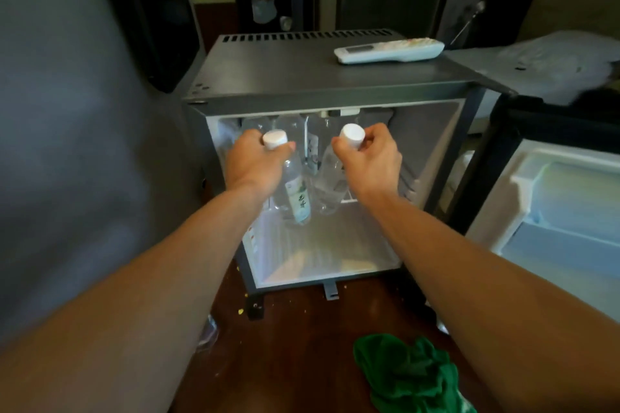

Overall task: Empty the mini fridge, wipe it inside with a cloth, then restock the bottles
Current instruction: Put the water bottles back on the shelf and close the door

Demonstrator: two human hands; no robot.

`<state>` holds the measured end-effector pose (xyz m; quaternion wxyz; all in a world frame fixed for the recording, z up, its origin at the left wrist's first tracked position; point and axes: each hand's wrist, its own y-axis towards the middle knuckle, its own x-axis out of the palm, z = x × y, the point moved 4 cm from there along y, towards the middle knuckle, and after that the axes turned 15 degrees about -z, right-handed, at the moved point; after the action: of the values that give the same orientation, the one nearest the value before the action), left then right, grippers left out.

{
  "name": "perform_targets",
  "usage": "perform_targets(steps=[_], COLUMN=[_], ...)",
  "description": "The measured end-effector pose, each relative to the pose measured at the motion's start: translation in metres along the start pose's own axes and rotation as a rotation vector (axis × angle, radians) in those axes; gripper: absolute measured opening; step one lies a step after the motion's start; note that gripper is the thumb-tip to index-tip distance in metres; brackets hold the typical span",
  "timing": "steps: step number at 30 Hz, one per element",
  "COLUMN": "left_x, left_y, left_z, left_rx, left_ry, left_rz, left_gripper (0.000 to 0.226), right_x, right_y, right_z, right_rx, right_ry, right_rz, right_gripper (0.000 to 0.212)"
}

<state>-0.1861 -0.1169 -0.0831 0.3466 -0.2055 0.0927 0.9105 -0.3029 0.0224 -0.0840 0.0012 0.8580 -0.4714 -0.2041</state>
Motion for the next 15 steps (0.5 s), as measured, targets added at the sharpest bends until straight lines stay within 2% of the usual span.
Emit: perform_targets(steps=[4,8,11,15], left_x=[-0.011,-0.007,-0.006,-0.004], left_y=[0.019,0.036,0.048,0.061], left_z=[-0.006,-0.010,-0.016,-0.017], left_rx=[0.008,-0.006,-0.047,-0.037], left_ry=[-0.031,0.012,0.003,0.138], left_rz=[0.109,0.128,0.163,0.180], left_gripper=[0.028,0.032,0.041,0.054], right_x=[0.021,0.057,0.073,0.085], right_y=[0.023,0.040,0.055,0.072], right_z=[0.001,-0.001,-0.001,0.002], right_rx=[-0.032,-0.082,-0.085,-0.054], right_ry=[-0.030,-0.023,-0.011,0.058], right_rz=[-0.137,-0.245,-0.259,-0.246], right_gripper=[0.028,0.033,0.037,0.033])
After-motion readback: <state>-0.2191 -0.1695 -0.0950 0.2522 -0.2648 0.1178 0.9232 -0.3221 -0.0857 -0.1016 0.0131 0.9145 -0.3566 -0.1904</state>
